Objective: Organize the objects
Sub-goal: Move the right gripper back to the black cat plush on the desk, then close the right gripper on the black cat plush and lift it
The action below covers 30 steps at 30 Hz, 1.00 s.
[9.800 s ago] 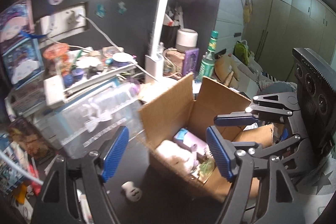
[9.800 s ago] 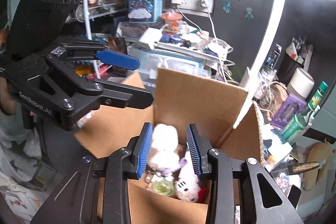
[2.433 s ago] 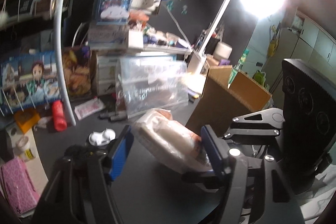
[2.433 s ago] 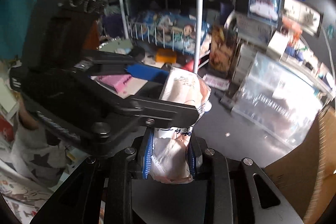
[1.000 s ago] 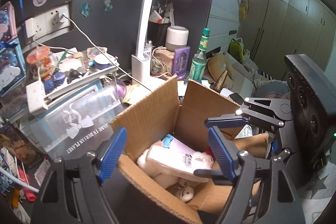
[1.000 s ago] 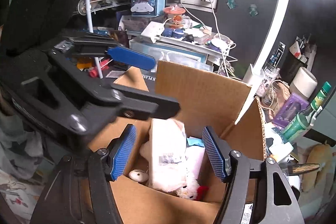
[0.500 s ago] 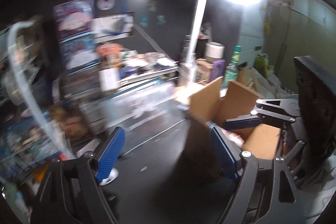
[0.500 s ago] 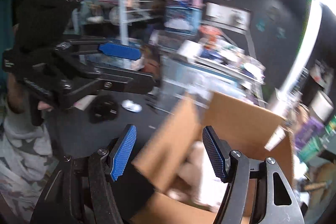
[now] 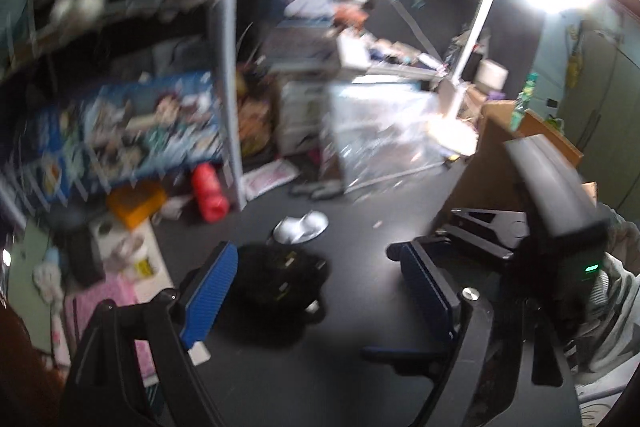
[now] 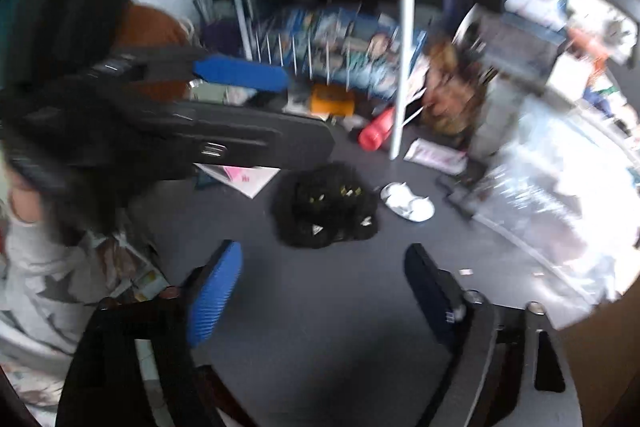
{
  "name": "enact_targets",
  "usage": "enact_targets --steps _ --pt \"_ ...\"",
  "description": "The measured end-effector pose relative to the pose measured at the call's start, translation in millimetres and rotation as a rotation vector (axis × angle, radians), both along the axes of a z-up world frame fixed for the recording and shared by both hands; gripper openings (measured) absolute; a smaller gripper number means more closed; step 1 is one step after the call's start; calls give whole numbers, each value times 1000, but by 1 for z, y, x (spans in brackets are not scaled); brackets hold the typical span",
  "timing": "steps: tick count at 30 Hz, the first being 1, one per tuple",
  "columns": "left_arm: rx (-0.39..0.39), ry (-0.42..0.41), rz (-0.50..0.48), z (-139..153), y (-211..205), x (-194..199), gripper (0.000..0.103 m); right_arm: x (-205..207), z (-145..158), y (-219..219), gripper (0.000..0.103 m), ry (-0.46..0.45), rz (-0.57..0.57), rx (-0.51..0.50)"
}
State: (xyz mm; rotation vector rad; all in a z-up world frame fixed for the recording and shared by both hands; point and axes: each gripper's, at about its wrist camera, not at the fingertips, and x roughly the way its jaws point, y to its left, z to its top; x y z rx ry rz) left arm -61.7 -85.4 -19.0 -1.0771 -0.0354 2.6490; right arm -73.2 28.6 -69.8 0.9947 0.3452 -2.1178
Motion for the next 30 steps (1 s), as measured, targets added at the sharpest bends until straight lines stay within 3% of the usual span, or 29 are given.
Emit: enact_targets --steps 4,9,13,17,19,20,24,30 --pt "68 -60 21 -29 -19 -2 84 -24 -42 -26 86 -24 21 52" --pt "96 -100 68 -52 -32 -4 84 -55 -64 -34 86 -52 -5 46" --pt "102 -109 93 -57 -41 -6 84 -71 -74 -46 86 -22 17 69" --pt "103 -119 101 -59 -46 -7 84 -74 -78 -58 85 -18 56 80" --pt "103 -124 104 -61 -46 -8 84 -73 -76 -61 81 -3 65 80" --pt "101 -128 105 -62 -46 -8 84 -73 -75 -63 73 8 68 92" --pt "97 -133 98 -62 -44 -9 84 -69 -74 -61 68 13 70 93" --pt "96 -126 65 -58 -30 -10 84 -52 -61 -48 66 19 89 68"
